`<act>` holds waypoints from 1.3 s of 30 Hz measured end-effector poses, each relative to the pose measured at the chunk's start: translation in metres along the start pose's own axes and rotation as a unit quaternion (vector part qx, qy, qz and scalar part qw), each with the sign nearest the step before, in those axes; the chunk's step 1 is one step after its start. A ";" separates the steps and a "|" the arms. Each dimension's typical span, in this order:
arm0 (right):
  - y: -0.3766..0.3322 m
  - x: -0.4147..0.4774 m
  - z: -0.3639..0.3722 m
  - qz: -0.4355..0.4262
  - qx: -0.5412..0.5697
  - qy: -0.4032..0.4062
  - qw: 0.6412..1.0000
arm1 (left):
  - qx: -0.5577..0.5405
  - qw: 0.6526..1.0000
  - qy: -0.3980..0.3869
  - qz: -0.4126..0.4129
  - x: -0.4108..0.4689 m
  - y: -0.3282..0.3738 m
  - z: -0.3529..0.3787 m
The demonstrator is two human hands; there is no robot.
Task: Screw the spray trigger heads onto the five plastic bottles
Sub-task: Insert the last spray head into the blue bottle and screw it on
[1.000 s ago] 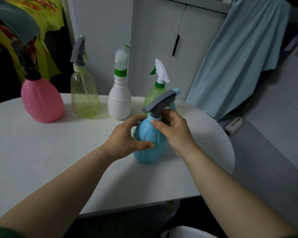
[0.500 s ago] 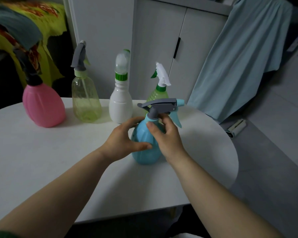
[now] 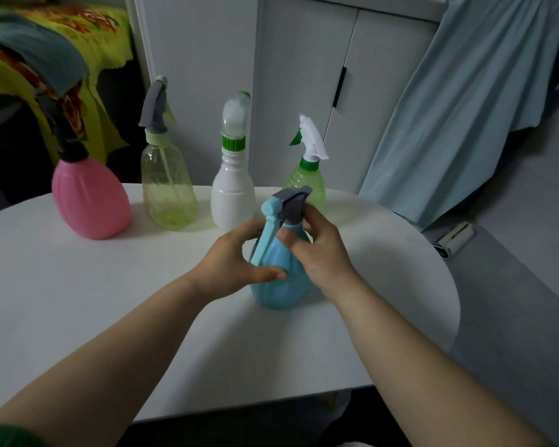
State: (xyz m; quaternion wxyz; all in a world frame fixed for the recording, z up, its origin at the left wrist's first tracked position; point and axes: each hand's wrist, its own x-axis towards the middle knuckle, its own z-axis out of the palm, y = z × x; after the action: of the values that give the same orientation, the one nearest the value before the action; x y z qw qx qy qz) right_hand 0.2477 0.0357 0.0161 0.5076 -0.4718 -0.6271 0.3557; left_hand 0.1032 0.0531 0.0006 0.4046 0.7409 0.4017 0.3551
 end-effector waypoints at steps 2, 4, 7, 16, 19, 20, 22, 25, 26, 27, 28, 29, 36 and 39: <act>-0.003 0.000 -0.006 -0.006 -0.003 -0.030 1.000 | -0.004 1.000 -0.001 -0.004 0.000 -0.001 0.000; -0.007 0.001 -0.014 -0.003 -0.002 -0.067 0.998 | -0.014 1.000 0.002 -0.003 0.001 -0.001 -0.001; -0.011 0.004 -0.023 0.016 0.024 -0.062 0.998 | -0.008 1.000 0.007 0.016 0.001 -0.002 0.000; -0.016 0.005 -0.021 -0.011 -0.054 -0.075 0.996 | -0.001 1.000 0.013 0.018 0.002 -0.004 0.001; -0.020 0.008 -0.028 0.000 -0.053 -0.081 0.995 | -0.004 1.000 0.012 0.018 0.003 -0.004 0.001; -0.021 0.009 -0.028 0.004 -0.047 -0.078 0.996 | -0.004 1.000 0.012 0.017 0.003 -0.004 0.002; -0.022 0.009 -0.026 0.003 -0.047 -0.063 0.997 | -0.004 1.000 0.015 0.015 0.002 -0.004 0.002; -0.019 0.004 -0.019 -0.011 -0.071 -0.003 0.997 | 0.003 1.000 0.021 0.013 0.002 -0.003 0.003; -0.018 0.002 -0.016 -0.015 -0.086 0.018 0.996 | 0.003 1.000 0.022 0.014 0.001 -0.003 0.004; -0.018 0.000 -0.015 -0.018 -0.101 0.033 0.994 | 0.002 1.000 0.022 0.014 0.001 -0.002 0.004; -0.019 -0.001 -0.014 -0.018 -0.111 0.041 0.993 | 0.002 1.000 0.021 0.015 0.001 -0.002 0.004; -0.021 0.001 -0.016 -0.012 -0.119 0.036 0.992 | 0.002 1.000 0.018 0.017 0.001 -0.001 0.003; -0.030 0.014 -0.027 0.059 -0.082 -0.098 0.990 | 0.005 1.000 0.012 0.014 0.002 0.001 0.002; -0.026 0.011 -0.023 0.045 -0.098 -0.048 0.993 | 0.006 1.000 0.022 0.010 0.002 0.000 0.004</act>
State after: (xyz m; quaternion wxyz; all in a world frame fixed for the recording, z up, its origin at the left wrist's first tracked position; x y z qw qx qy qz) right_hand 0.2632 0.0372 0.0488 0.4114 -0.5293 -0.6607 0.3377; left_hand 0.1073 0.0534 -0.0004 0.3879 0.7393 0.4053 0.3725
